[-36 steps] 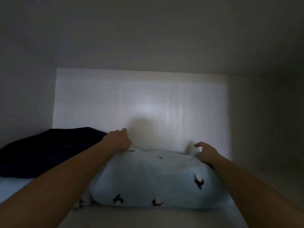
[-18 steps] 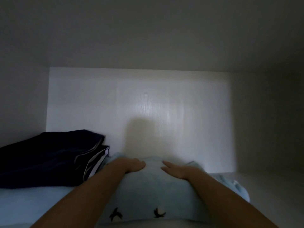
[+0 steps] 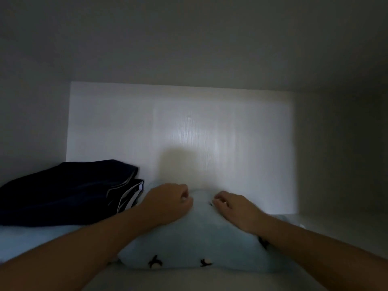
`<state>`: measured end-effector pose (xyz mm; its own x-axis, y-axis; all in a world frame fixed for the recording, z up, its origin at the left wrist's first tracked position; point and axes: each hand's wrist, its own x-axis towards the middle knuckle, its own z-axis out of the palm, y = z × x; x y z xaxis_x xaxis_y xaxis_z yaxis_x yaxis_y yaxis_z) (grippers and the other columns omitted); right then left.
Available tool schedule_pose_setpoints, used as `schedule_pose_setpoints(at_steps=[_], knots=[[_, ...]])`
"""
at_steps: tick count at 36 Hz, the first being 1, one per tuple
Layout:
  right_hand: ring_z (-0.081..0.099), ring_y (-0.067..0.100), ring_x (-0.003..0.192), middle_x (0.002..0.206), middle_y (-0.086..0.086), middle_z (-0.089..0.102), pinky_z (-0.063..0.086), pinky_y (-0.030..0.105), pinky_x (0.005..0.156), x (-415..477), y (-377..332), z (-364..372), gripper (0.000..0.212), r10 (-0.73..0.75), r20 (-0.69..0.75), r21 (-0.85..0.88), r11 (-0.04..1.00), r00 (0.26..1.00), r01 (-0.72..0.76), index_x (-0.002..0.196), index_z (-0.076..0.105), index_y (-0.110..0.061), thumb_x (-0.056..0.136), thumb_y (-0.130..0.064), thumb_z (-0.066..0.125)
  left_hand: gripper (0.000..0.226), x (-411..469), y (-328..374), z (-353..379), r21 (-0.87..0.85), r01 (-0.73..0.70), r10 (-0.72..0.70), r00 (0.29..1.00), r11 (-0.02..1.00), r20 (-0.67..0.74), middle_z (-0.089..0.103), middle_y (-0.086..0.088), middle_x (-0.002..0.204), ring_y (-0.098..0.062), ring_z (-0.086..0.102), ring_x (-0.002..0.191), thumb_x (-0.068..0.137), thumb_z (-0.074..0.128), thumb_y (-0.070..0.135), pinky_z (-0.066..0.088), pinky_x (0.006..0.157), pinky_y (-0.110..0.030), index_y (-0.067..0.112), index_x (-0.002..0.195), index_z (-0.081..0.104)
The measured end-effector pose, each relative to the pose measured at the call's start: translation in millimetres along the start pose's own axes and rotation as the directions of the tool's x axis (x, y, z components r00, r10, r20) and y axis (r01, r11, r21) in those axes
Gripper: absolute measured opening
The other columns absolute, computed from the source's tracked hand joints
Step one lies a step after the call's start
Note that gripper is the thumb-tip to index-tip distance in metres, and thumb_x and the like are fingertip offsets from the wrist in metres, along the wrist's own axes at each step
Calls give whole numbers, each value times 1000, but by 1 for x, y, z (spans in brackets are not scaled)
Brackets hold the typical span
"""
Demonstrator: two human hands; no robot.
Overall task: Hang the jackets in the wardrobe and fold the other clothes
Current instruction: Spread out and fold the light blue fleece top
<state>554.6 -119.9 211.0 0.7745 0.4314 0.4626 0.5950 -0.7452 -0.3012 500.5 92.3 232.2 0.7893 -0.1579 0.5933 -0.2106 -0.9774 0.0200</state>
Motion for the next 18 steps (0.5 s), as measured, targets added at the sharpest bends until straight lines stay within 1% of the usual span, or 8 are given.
schedule_pose_setpoints(at_steps=[2, 4, 6, 7, 9, 12, 16, 18], knots=[[47, 6, 125, 140, -7, 49, 29, 14, 102, -28, -11, -6, 49, -183, 47, -35, 982, 982, 184, 140, 42, -28, 97, -50, 42, 68, -24, 4, -6, -37, -115, 119, 986, 993, 120, 57, 9, 122, -12, 51, 112, 74, 27, 73, 38, 96, -29, 31, 122, 51], [21, 5, 142, 156, -10, 21, 11, 17, 114, -51, -8, -2, 75, -332, 168, -208, 908, 928, 363, 151, 11, -38, 88, -65, 43, 93, -44, -1, -6, 56, -232, 214, 950, 971, 228, 32, 9, 149, -10, 29, 136, 66, 20, 85, 21, 113, -34, 35, 144, 27], [1, 4, 145, 160, -12, -3, -1, 28, 119, -64, 0, 1, 89, -365, 264, -332, 835, 893, 440, 141, -17, -52, 77, -76, 40, 100, -57, -9, 0, 176, -328, 267, 916, 928, 300, 3, 9, 158, -12, 2, 145, 63, 24, 88, 3, 117, -43, 40, 148, 0], [-3, 4, 145, 159, -13, -7, -2, 32, 119, -65, 4, 1, 90, -365, 270, -353, 823, 891, 445, 136, -24, -55, 76, -76, 40, 99, -61, -13, 3, 216, -346, 269, 909, 913, 319, -7, 10, 158, -14, -6, 146, 65, 28, 86, -2, 116, -45, 43, 145, -9], [2, 6, 146, 160, -12, -4, 5, 34, 120, -62, 9, 1, 91, -351, 277, -410, 799, 894, 441, 135, -26, -55, 80, -72, 44, 97, -62, -21, 8, 281, -338, 241, 913, 898, 329, -12, 9, 157, -17, -11, 146, 70, 38, 78, -3, 116, -46, 46, 141, -19], [17, 9, 144, 159, -9, 9, 15, 27, 116, -50, 14, 3, 86, -318, 233, -488, 779, 919, 394, 144, -15, -46, 85, -67, 44, 97, -56, -29, 16, 343, -289, 194, 938, 894, 286, -5, 5, 157, -18, -5, 146, 75, 44, 73, 3, 116, -45, 43, 145, -16], [25, 6, 139, 156, -11, 20, 16, 19, 113, -40, 17, 10, 81, -308, 168, -430, 832, 936, 351, 149, 1, -41, 86, -61, 47, 96, -46, -33, 28, 341, -277, 193, 946, 898, 260, 4, 1, 158, -18, 3, 146, 76, 44, 71, 8, 116, -43, 39, 148, -10], [26, 2, 137, 153, -14, 24, 13, 10, 109, -40, 20, 10, 80, -301, 183, -380, 856, 936, 350, 150, 7, -40, 86, -59, 52, 94, -46, -35, 27, 319, -299, 220, 940, 899, 262, 9, 2, 156, -17, 8, 145, 76, 45, 70, 10, 115, -40, 39, 149, -6]])
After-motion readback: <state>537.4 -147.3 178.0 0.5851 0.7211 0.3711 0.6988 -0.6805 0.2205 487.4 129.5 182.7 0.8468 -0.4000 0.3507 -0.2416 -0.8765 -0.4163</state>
